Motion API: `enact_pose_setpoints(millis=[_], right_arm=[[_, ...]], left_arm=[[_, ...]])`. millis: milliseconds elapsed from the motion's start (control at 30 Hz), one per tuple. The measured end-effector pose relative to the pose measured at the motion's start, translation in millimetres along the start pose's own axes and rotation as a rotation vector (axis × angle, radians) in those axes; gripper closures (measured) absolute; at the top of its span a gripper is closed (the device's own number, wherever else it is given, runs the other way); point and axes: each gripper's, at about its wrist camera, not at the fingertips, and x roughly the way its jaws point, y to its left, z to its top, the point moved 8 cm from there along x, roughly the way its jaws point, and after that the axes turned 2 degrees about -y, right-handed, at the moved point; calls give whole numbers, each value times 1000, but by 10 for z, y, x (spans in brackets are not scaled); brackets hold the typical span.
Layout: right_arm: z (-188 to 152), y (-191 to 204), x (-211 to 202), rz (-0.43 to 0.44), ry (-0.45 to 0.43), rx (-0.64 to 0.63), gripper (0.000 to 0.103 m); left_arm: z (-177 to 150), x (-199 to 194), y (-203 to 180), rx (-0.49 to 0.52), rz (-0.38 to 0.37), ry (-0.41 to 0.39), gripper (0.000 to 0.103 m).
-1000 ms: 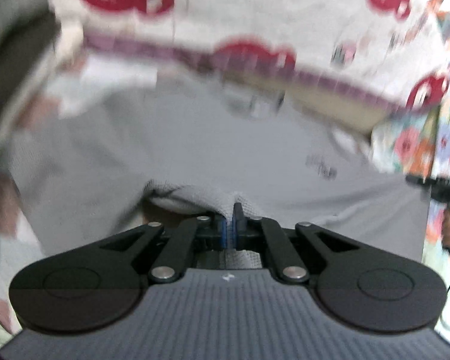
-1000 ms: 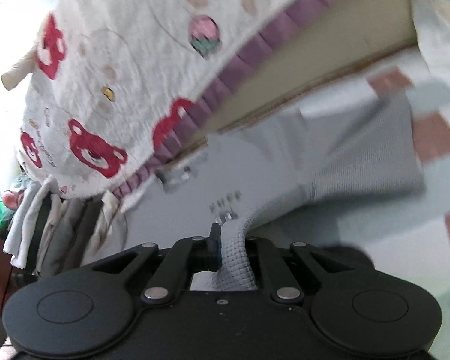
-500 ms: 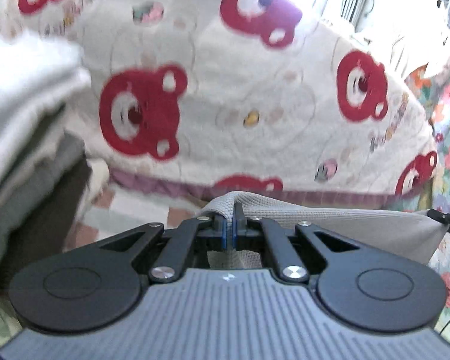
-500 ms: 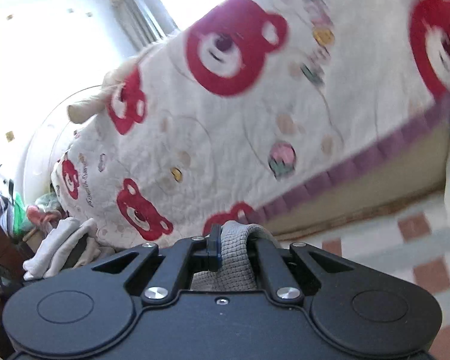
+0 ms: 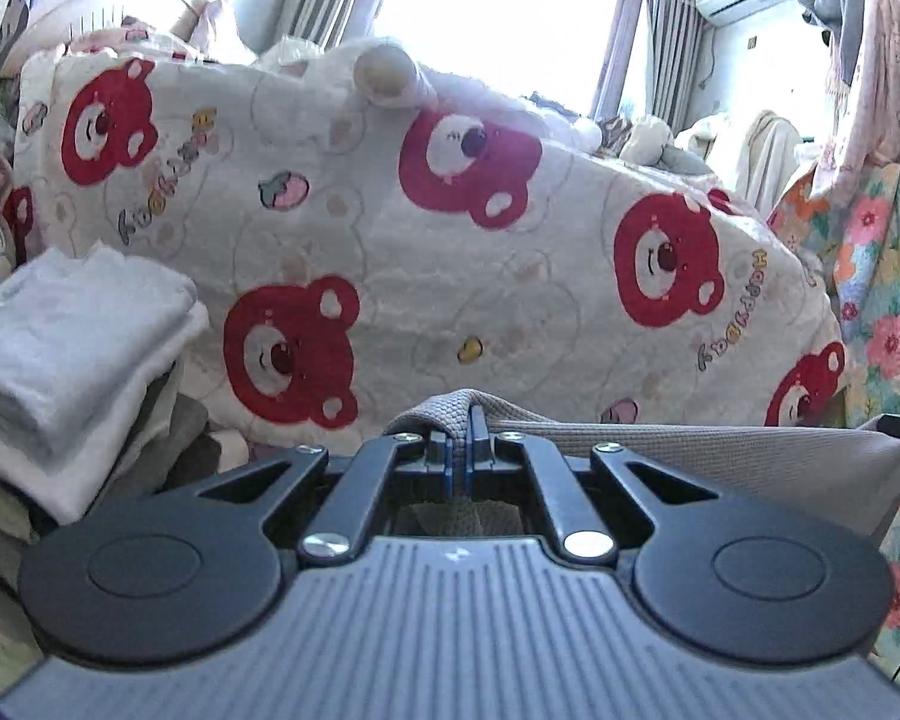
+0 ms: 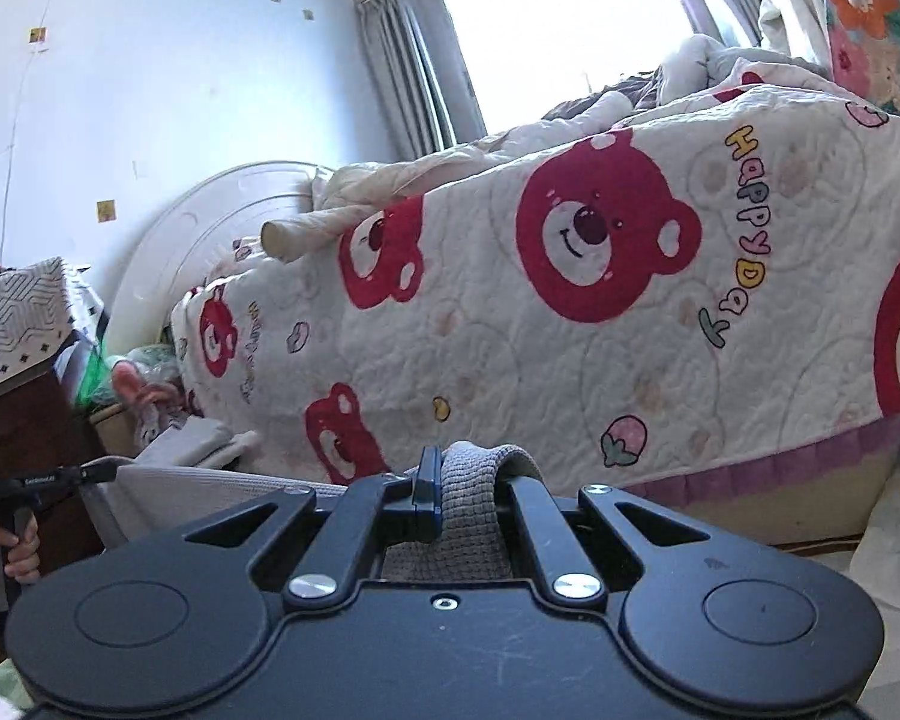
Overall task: Fold clothes
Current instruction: 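Lower the shirt onto the mat and open both grippers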
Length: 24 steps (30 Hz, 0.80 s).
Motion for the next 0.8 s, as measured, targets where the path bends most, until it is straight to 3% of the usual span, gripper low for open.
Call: enact_pose_setpoints(millis=[167, 267, 433, 500, 567, 600, 700, 800], right_arm=[[-210, -171, 173, -20, 81, 3, 97], [-372, -336, 429, -9, 144, 42, 97], [-639, -787, 1407, -50, 299, 34, 98], [-694, -1051, 1933, -86, 331, 39, 98], [-786, -1340, 2426, -153, 334, 81, 97], [-838, -1483, 2660, -189, 334, 106, 88], [-1109, -1848, 3208, -304, 366, 203, 77], [-1493, -1880, 3289, -347, 401, 212, 77]], left_arm=[[-202, 215, 73, 13, 3, 89, 100], [-407, 635, 240, 7, 32, 169, 100], [-625, 1685, 630, 1, 106, 227, 100], [-703, 2133, 821, -13, 142, 226, 95], [-846, 2535, 1042, -30, 240, 241, 81], [-928, 2699, 1133, -37, 276, 252, 80], [-1300, 2828, 1180, -72, 252, 314, 76], [-1746, 2682, 1029, -58, 171, 428, 76]])
